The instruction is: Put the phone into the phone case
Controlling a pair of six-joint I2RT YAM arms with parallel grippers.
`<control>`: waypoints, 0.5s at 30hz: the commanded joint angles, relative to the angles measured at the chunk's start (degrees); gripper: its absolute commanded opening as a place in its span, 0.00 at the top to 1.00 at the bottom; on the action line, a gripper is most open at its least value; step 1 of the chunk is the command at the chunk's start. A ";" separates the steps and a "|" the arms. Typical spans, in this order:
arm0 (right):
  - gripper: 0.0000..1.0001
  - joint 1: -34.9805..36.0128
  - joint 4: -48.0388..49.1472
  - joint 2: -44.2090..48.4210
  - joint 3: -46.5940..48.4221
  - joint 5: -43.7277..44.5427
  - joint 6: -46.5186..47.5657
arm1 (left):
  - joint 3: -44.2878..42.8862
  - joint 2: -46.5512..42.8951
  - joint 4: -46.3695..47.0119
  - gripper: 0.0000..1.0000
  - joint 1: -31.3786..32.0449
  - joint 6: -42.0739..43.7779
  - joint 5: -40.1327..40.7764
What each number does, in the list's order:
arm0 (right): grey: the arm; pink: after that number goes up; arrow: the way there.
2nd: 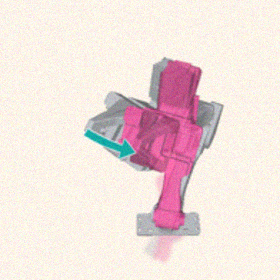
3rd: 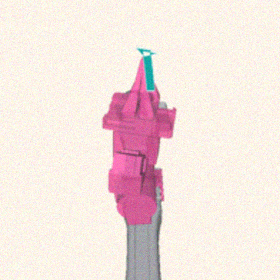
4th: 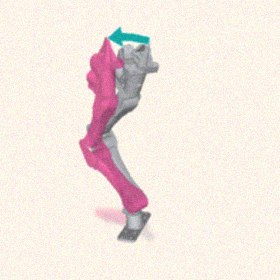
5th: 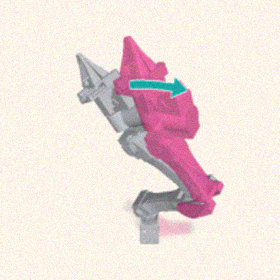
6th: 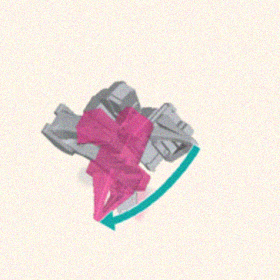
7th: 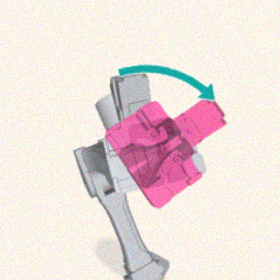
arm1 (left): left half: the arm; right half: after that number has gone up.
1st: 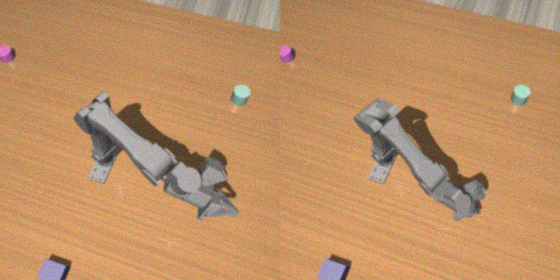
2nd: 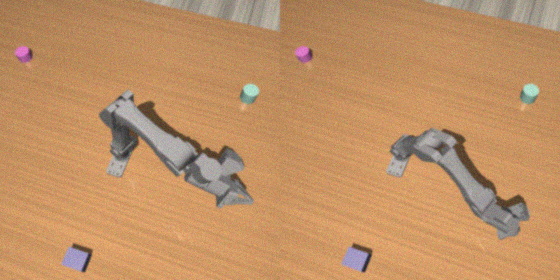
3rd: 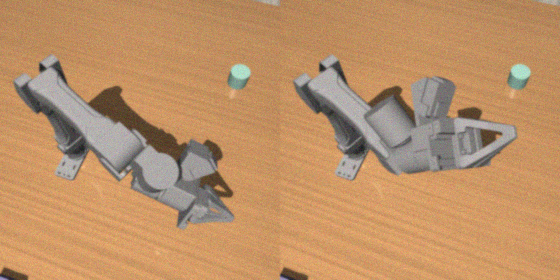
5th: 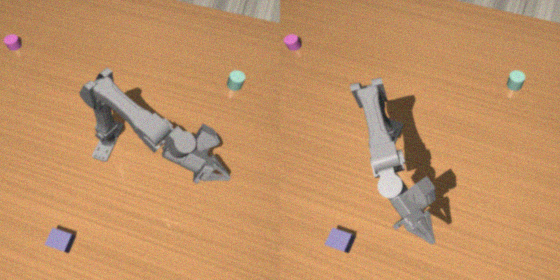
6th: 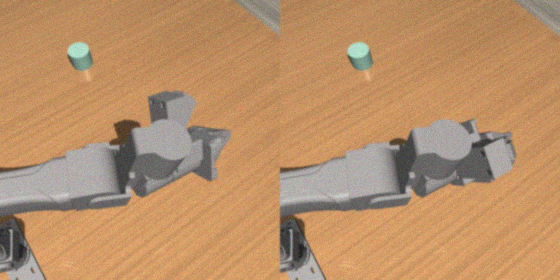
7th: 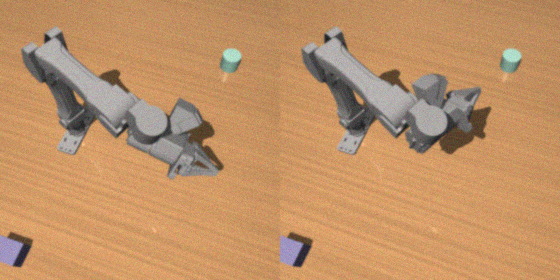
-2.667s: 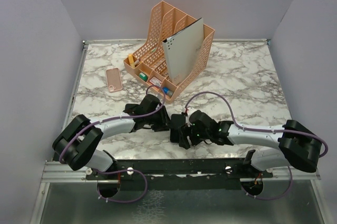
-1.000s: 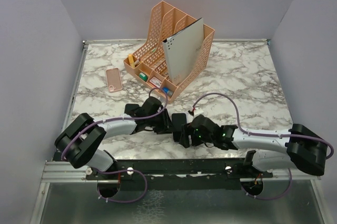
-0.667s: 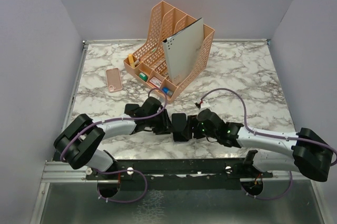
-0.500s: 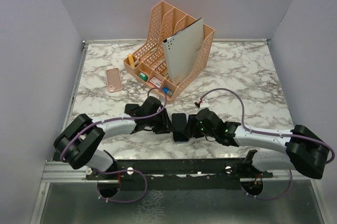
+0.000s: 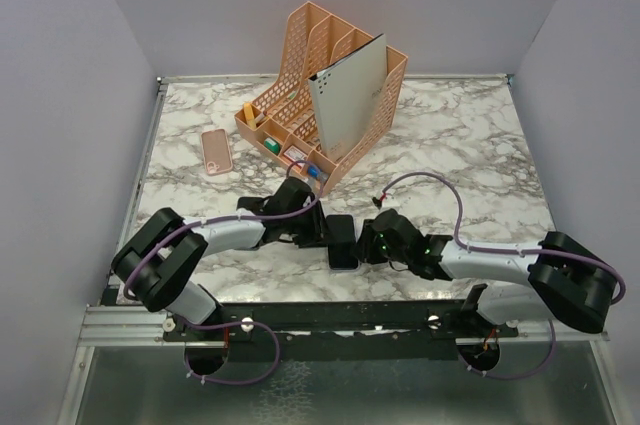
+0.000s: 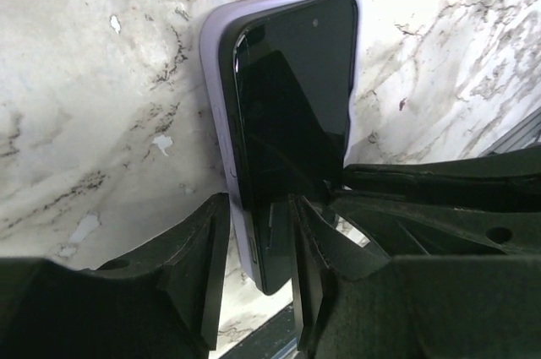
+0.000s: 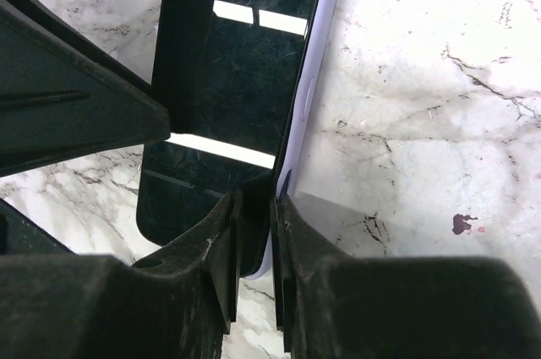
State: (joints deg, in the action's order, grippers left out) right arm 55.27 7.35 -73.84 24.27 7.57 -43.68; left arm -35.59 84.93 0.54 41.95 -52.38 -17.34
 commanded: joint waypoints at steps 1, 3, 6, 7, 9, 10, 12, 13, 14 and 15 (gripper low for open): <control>0.75 -0.05 -0.56 -2.96 -2.24 -0.27 -1.13 | -2.33 2.54 -2.37 0.63 -0.21 2.77 1.34; 0.69 -0.15 -0.33 -2.62 -2.21 -0.76 -1.84 | -2.62 2.58 -3.67 0.65 -0.12 3.66 2.43; 0.54 -0.61 -0.80 0.05 -2.39 -0.89 -2.60 | -2.39 2.35 -3.97 0.70 -0.12 4.33 2.75; 0.49 -0.91 -1.10 1.17 -2.39 -0.98 -2.82 | -2.33 2.43 -3.84 0.71 -0.12 4.38 2.65; 0.44 -1.45 -1.68 3.42 -2.46 -1.13 -2.98 | -2.06 2.60 -3.35 0.71 -0.11 4.39 2.00; 0.42 -1.68 -1.77 4.26 -2.52 -1.11 -2.92 | -1.88 2.69 -2.82 0.71 -0.01 4.33 1.66; 0.40 -2.03 -1.27 4.96 -2.77 -1.37 -2.84 | -1.58 2.95 -1.74 0.71 0.17 4.18 1.04; 0.40 -2.27 -0.78 4.57 -2.82 -1.72 -2.82 | -1.47 3.15 -1.30 0.71 0.21 4.14 0.66; 0.39 -2.33 -0.24 3.87 -2.83 -2.37 -2.86 | -1.49 3.48 -0.94 0.71 0.24 4.01 0.20; 0.39 -2.35 0.37 3.13 -2.87 -3.03 -2.96 | -1.47 3.76 -0.77 0.71 0.23 3.85 -0.14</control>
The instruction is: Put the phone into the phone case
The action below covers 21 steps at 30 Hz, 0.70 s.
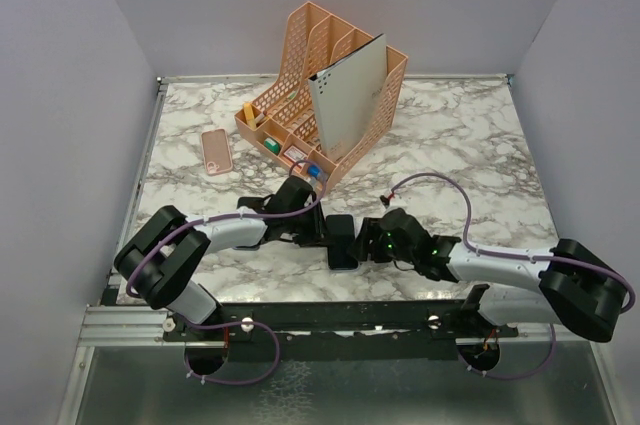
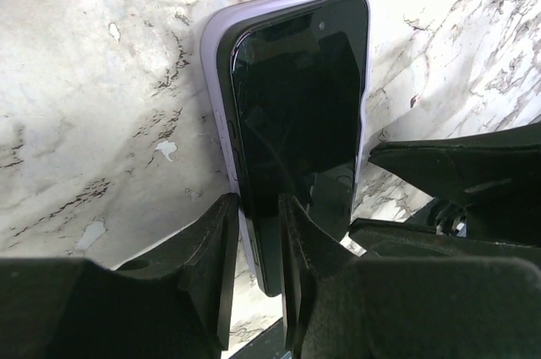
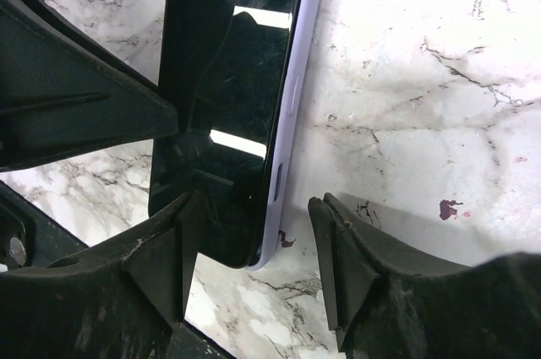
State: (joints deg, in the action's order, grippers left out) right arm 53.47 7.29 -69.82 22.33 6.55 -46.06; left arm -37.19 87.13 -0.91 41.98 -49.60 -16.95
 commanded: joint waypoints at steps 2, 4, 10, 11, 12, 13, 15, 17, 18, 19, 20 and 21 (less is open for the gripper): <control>0.39 -0.59 2.05 -2.28 -1.40 -3.20 -1.12 | 0.31 1.59 0.73 0.72 0.38 0.71 -0.71; 0.39 -0.63 3.89 -3.39 -1.82 -3.86 -1.43 | 0.42 1.32 1.83 0.72 0.59 0.39 -0.80; 0.38 -0.56 7.99 -6.52 -1.50 -5.98 -1.63 | 0.16 2.12 3.98 0.73 0.74 -0.83 -2.51; 0.38 -0.61 8.46 -7.43 -1.05 -6.09 -1.68 | 0.05 2.30 4.00 0.73 0.84 -0.91 -2.54; 0.38 -0.57 8.47 -8.36 -0.42 -7.38 -1.66 | 0.05 2.41 4.04 0.73 0.83 -1.01 -2.54; 0.38 -0.56 8.36 -9.18 0.29 -8.03 -1.73 | 0.07 2.50 4.12 0.73 0.83 -1.02 -2.51; 0.37 -0.56 8.78 -10.15 1.05 -9.07 -1.98 | 0.11 2.52 4.31 0.74 0.91 -1.17 -2.55; 0.37 -0.61 10.03 -10.15 1.27 -10.44 -2.64 | 0.25 2.52 4.45 0.75 0.98 -1.39 -2.72; 0.37 -0.63 10.95 -9.70 1.23 -11.21 -3.13 | 0.35 2.52 4.55 0.76 0.92 -1.56 -2.81; 0.37 -0.57 11.75 -9.17 1.23 -12.00 -3.61 | 0.47 2.44 4.75 0.76 0.98 -1.75 -2.93; 0.37 -0.56 12.53 -8.56 1.16 -12.76 -4.26 | 0.66 2.43 5.00 0.76 1.04 -2.08 -3.25; 0.37 -0.57 13.46 -7.85 1.08 -13.37 -4.94 | 0.94 2.35 5.44 0.76 1.01 -2.48 -3.57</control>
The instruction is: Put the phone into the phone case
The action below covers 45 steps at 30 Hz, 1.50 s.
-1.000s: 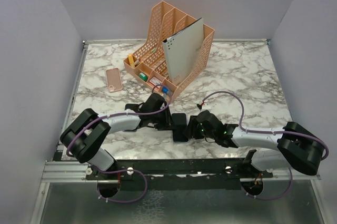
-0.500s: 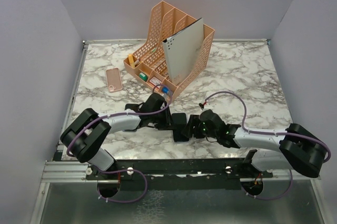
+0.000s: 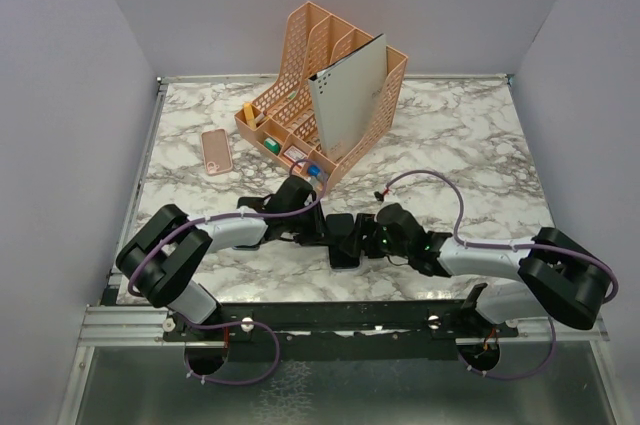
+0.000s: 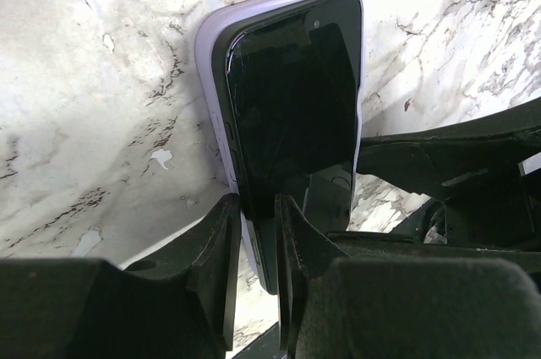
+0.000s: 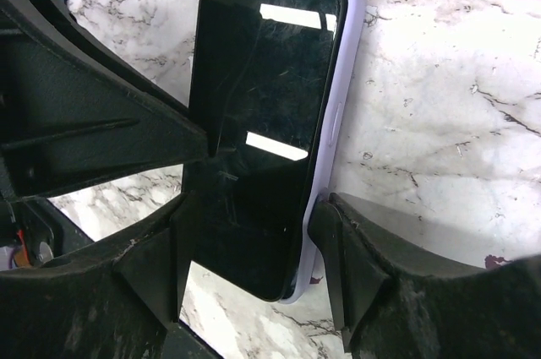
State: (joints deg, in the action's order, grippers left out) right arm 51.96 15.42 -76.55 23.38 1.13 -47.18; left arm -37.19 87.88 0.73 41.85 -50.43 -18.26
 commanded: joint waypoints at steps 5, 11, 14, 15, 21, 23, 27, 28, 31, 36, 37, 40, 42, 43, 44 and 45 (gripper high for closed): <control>0.36 0.90 10.93 1.62 -1.74 -10.35 -8.01 | 2.07 1.51 5.52 0.74 1.37 -3.46 -4.27; 0.35 0.86 9.04 2.70 -2.13 -8.72 -8.29 | 3.23 -0.58 4.60 0.70 1.86 -4.06 -3.75; 0.35 0.92 9.54 1.84 -2.72 -10.28 -8.59 | 3.96 -1.90 4.04 0.70 2.07 -4.61 -3.66; 0.35 0.94 10.06 1.44 -2.99 -11.07 -8.69 | 4.31 -2.30 4.14 0.70 2.35 -5.07 -3.80; 0.38 0.93 14.23 0.05 -5.58 -13.93 -9.96 | 5.09 -2.74 5.32 0.73 4.69 -7.14 -4.42; 0.40 0.94 12.81 0.49 -5.27 -13.02 -9.34 | 4.91 -3.09 5.51 0.74 5.64 -7.74 -3.98; 0.43 0.90 8.95 1.84 -4.58 -10.32 -7.88 | 4.34 -3.63 5.73 0.75 7.39 -8.43 -2.85; 0.43 0.94 8.31 2.11 -4.53 -9.78 -7.77 | 4.23 -3.46 5.70 0.74 7.60 -8.40 -2.84; 0.43 0.92 2.18 3.73 -3.28 -7.04 -6.68 | 2.89 -2.62 2.08 0.62 7.29 -7.21 -2.86; 0.38 0.95 -7.53 8.99 -2.17 -1.51 -6.30 | 2.12 -4.95 -2.81 0.56 5.28 -6.14 -1.49; 0.38 0.95 -8.44 9.84 -2.19 -1.34 -6.36 | 2.06 -5.63 -3.48 0.55 5.00 -5.92 -0.98; 0.37 0.94 -10.23 10.72 -1.85 0.35 -6.72 | 1.14 -6.63 -6.01 0.51 4.36 -4.41 0.88; 0.36 0.95 -10.79 10.11 -1.24 0.54 -6.87 | 0.56 -6.39 -6.46 0.51 3.56 -3.26 1.00; 0.36 0.90 -10.84 9.58 -0.92 0.50 -6.87 | 0.35 -6.09 -6.49 0.51 2.99 -2.85 0.66; 0.35 0.92 -10.89 8.88 -0.48 0.54 -6.83 | 0.05 -5.79 -6.49 0.51 2.19 -2.38 0.26; 0.35 0.94 -11.04 8.19 0.12 0.65 -6.79 | -0.39 -5.50 -6.69 0.51 1.60 -1.83 0.06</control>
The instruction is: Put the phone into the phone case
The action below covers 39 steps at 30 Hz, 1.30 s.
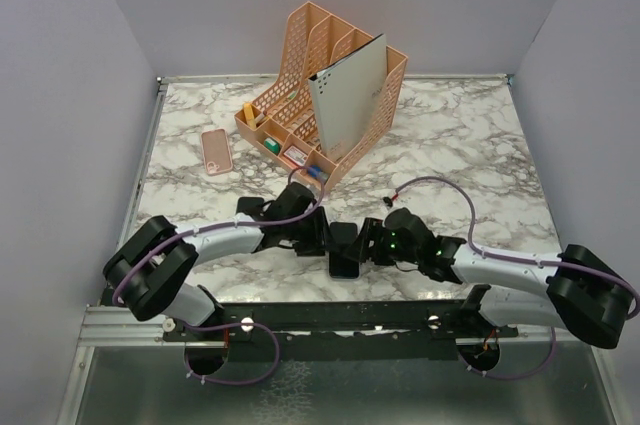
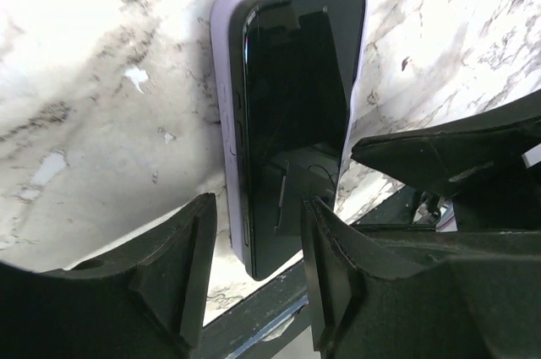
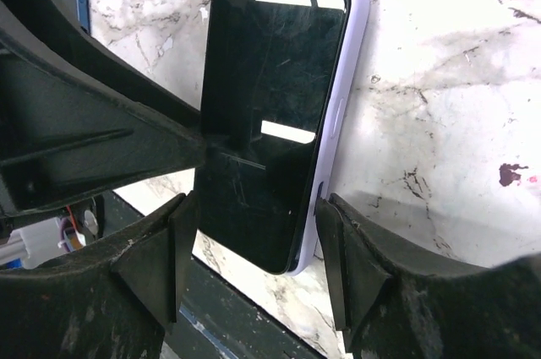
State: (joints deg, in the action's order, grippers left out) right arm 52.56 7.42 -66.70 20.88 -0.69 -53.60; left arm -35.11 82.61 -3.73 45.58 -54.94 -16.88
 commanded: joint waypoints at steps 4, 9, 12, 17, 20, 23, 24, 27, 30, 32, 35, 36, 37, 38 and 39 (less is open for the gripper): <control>0.33 0.36 -5.66 -4.18 4.84 4.55 -0.75 | -3.42 -0.03 -4.04 0.58 -5.00 5.24 -0.72; 0.32 0.35 -4.49 -4.91 4.52 4.65 -1.37 | -2.15 0.64 0.19 0.60 -6.38 6.72 -5.87; 0.31 0.33 -5.21 -6.42 4.93 4.73 -1.64 | -1.57 2.30 3.02 0.60 -6.30 6.49 -9.03; 0.30 0.36 -4.48 -8.69 5.76 3.93 -1.51 | -0.18 3.18 6.13 0.61 -6.30 5.87 -10.64; 0.30 0.36 -4.52 -10.69 7.16 2.99 -1.16 | -0.05 3.54 5.45 0.65 -6.28 6.29 -9.70; 0.30 0.34 -3.56 -12.01 7.88 1.66 -1.41 | 0.41 4.10 5.48 0.69 -6.09 6.32 -9.94; 0.30 0.35 -2.31 -11.95 7.71 1.21 -1.72 | 0.60 4.28 5.48 0.70 -6.02 6.48 -9.82; 0.28 0.33 3.82 -10.73 4.82 -1.62 -4.16 | 1.41 5.10 5.94 0.76 -5.78 6.77 -9.38; 0.28 0.27 9.88 -9.80 3.04 -4.34 -5.58 | 2.57 5.63 7.36 0.82 -5.55 6.25 -10.72; 0.28 0.31 12.38 -10.12 2.81 -6.13 -6.17 | 2.89 5.49 7.50 0.82 -5.22 6.08 -10.72; 0.27 0.31 15.51 -11.04 2.68 -8.49 -7.40 | 3.07 5.46 7.57 0.82 -5.09 5.83 -10.61; 0.28 0.29 17.37 -11.08 2.13 -9.09 -8.11 | 3.06 5.52 7.62 0.82 -5.08 5.64 -10.74; 0.28 0.31 19.40 -10.94 1.35 -9.53 -8.99 | 3.09 5.62 7.71 0.82 -5.08 5.51 -10.81; 0.28 0.33 21.55 -10.63 0.49 -9.75 -9.70 | 3.12 5.63 7.70 0.82 -5.01 5.42 -10.88; 0.28 0.35 23.25 -10.13 -0.19 -9.89 -10.15 | 3.24 5.57 7.73 0.82 -5.03 5.48 -10.83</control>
State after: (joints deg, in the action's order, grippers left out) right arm 51.62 16.95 -76.40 22.72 -1.85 -58.33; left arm -33.56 86.67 3.27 39.07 -49.10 -25.65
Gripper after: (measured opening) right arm 0.726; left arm 0.189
